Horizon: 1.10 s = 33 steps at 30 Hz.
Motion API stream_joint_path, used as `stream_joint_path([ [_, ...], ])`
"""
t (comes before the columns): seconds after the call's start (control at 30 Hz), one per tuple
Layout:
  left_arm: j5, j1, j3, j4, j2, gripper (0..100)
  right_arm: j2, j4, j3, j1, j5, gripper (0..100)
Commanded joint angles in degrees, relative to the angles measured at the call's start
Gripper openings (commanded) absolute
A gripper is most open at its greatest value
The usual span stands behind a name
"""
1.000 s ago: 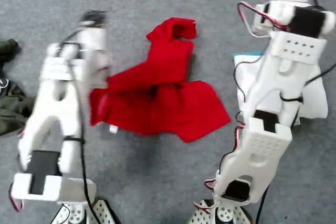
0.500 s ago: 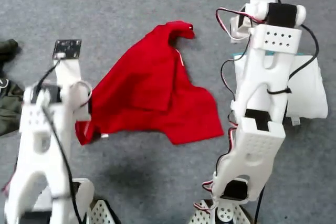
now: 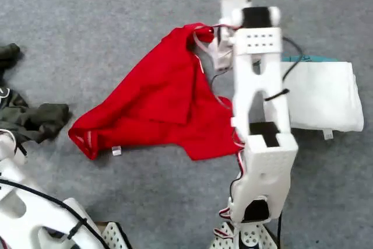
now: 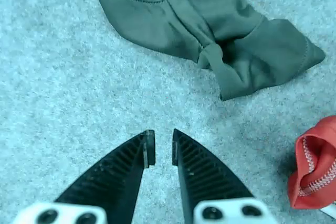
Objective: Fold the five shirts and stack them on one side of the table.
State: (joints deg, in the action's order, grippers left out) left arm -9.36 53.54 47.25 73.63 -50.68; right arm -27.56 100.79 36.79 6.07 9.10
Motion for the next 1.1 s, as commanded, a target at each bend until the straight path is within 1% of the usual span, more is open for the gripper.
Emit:
stream_joint_path([
  [0.0, -0.4, -2.4, 0.1, -0.6, 0.1, 8, 3.6, 0.4, -8.7, 4.7, 0.4, 16.9],
  [0.1, -0.4, -6.2, 1.2, -0.6, -0.4, 8, 3.4, -0.1, -15.9, 8.3, 0.5, 26.9],
  [0.17, -0.4, -9.3, 2.2, -0.5, -0.4, 8, 3.0, -2.0, -19.6, 9.1, 0.5, 29.4],
  [0.2, -0.4, -11.2, 2.8, -0.5, -0.4, 8, 2.8, -3.5, -20.8, 9.3, 0.4, 28.7],
  [0.27, -0.4, -15.7, 3.8, -0.5, -0.4, 8, 1.7, -6.5, -21.3, 9.5, 0.1, 24.6],
  [0.3, -0.5, -18.2, 4.3, -0.5, -0.4, 8, 1.2, -7.5, -21.1, 9.5, 0.1, 20.7],
  [0.4, -0.4, -26.8, 3.6, -1.1, -0.5, 8, 0.2, -8.4, -20.5, 9.2, 0.4, 4.2],
  [0.43, -0.7, -30.3, 2.5, -1.1, -0.5, 8, 0.2, -8.4, -20.3, 9.1, 0.4, 0.8],
  [0.5, -0.4, -36.2, -0.1, -0.9, -0.5, 8, 0.6, -8.3, -20.2, 8.1, 0.4, 4.2],
  [0.57, -0.6, -41.8, -2.9, -1.0, 0.1, 8, 1.3, -6.1, -18.5, 6.8, 0.4, 3.3],
  [0.67, -0.4, -51.3, -5.7, -1.2, 0.2, 8, 3.3, 0.2, -12.9, 3.2, 0.5, 2.9],
  [0.77, -0.2, -62.5, -4.8, -5.5, 1.1, 11, 7.7, 0.4, -7.3, -2.5, 0.4, 3.0],
  [0.83, 2.1, -67.7, -3.1, -11.0, 3.3, 14, 11.0, 0.3, -4.4, -6.2, 0.4, 3.0],
  [0.9, 4.7, -71.3, -1.8, -17.3, 7.6, 16, 14.1, 0.3, -1.9, -9.5, 0.4, 3.0],
  [0.97, 6.1, -74.1, -2.1, -21.9, 13.7, 16, 16.6, 0.3, -0.7, -12.1, 0.4, 3.0],
  [1.07, 6.4, -77.9, -6.2, -22.8, 24.2, 15, 18.2, 0.3, -0.7, -15.1, 0.4, 3.0],
])
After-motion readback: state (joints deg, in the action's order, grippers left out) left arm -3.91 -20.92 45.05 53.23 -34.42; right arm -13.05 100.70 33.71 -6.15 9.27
